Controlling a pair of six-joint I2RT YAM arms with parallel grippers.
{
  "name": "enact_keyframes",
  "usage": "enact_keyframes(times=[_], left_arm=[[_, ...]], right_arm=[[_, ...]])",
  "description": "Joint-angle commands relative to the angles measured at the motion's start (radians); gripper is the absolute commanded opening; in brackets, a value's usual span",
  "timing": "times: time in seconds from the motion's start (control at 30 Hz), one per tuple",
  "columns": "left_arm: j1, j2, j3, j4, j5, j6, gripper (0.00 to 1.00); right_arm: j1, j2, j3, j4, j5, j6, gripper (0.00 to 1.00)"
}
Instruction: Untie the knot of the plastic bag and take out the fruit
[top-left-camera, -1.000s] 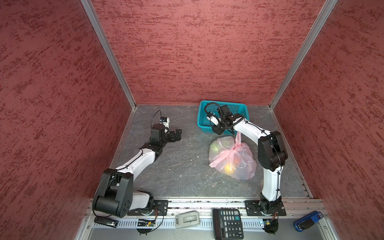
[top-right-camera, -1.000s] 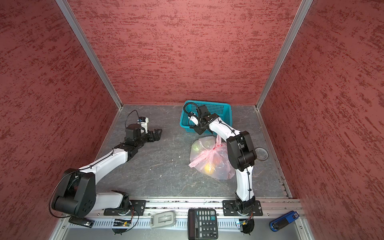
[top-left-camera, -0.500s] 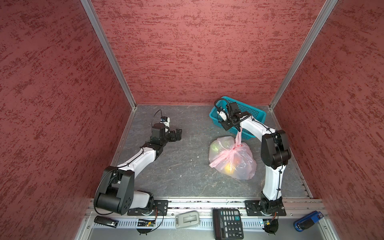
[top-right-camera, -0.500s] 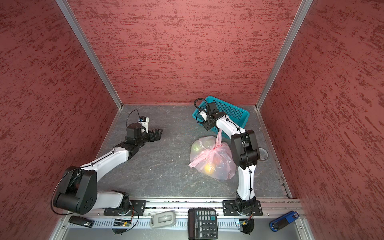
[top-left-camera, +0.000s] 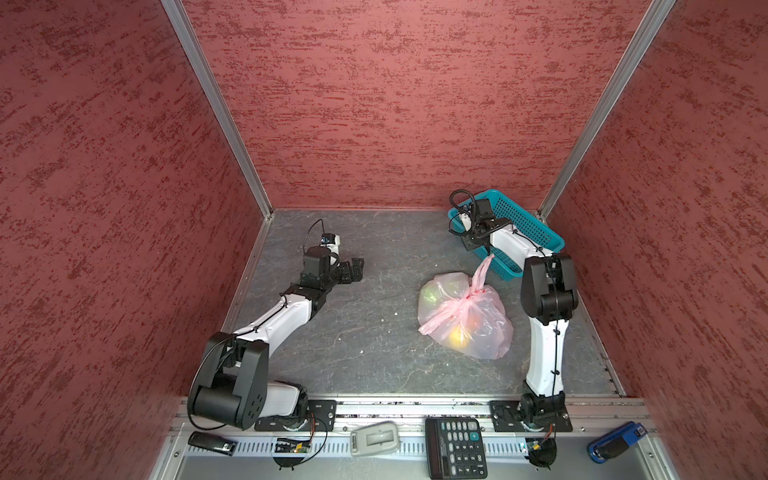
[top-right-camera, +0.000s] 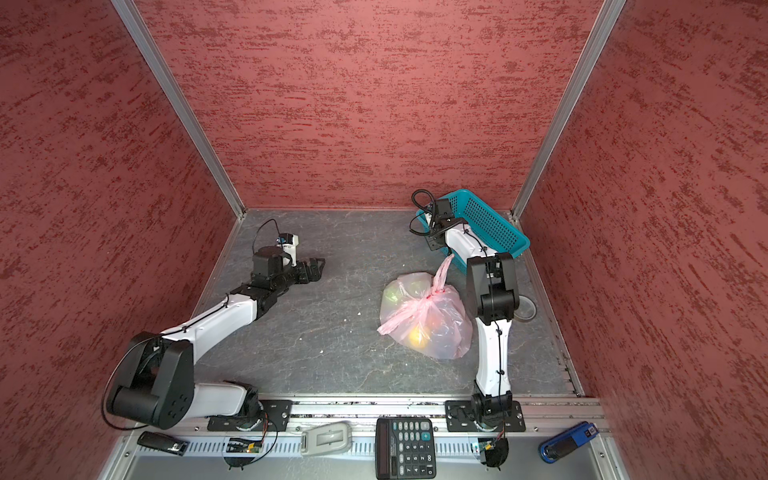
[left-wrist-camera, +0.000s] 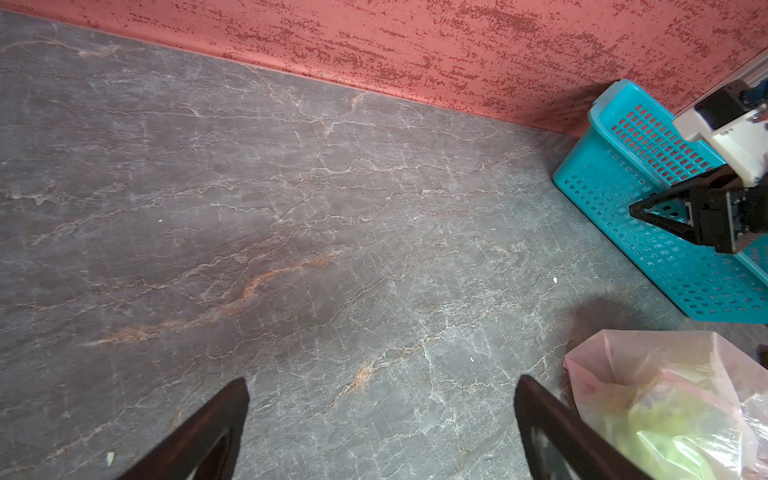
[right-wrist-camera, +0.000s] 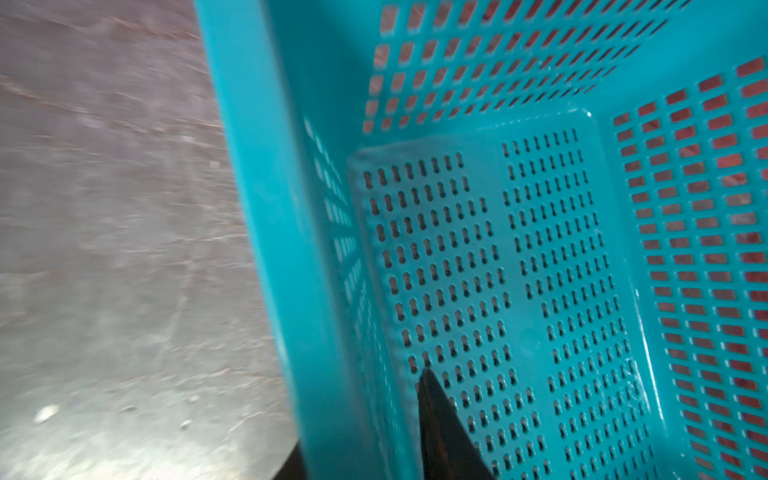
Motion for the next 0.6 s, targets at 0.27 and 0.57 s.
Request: enact_keyframes(times=[0.27,0.57], left_arm=[[0.004,0.031,0.065,-0.012,0.008,0.019,1.00],[0.001,0.045,0.075,-0.015,0.008,0.015,1.00]], right_arm=[[-0.040,0.098,0.137,-0.105,0.191,0.163,0.29],[-0.052,0.163,0.244,-0.172,0.223,0.225,0.26]])
